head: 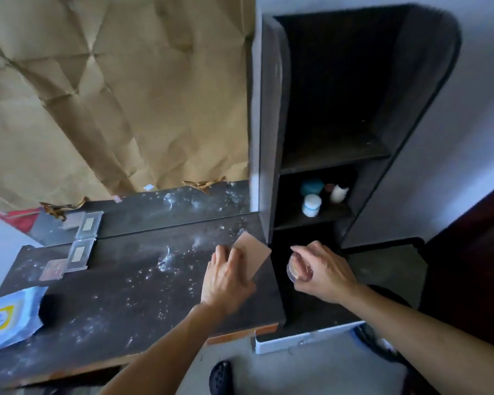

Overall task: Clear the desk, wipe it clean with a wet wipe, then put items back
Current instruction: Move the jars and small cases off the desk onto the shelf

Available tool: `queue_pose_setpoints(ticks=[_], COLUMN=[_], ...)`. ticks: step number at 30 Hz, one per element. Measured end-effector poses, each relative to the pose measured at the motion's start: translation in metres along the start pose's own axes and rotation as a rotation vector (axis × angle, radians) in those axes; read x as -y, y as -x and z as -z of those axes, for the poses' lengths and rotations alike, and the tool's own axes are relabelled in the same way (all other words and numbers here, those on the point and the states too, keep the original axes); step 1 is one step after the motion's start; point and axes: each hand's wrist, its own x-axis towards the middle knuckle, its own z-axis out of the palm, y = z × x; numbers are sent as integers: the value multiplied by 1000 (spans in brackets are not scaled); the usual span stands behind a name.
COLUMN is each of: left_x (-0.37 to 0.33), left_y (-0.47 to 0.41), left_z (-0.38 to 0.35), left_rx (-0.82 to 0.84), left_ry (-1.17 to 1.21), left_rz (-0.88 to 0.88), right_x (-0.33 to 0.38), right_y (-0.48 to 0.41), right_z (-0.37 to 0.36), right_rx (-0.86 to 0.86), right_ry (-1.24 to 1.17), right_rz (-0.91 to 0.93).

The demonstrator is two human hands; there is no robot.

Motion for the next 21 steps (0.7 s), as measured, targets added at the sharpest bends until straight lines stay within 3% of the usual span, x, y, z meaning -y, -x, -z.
queue_pose_setpoints(ticks=[13,21], left_x=[-187,-235], left_y=[-121,-236], left_z=[56,84], left_rx=[-220,-24], left_ry=[139,-16], left_rz=[-418,-384], right_x=[-95,-118], right_y=[15,-22], right_z=[61,89], right_rx=[-84,-120], right_ry=[35,33], right_rz=[-158,-148])
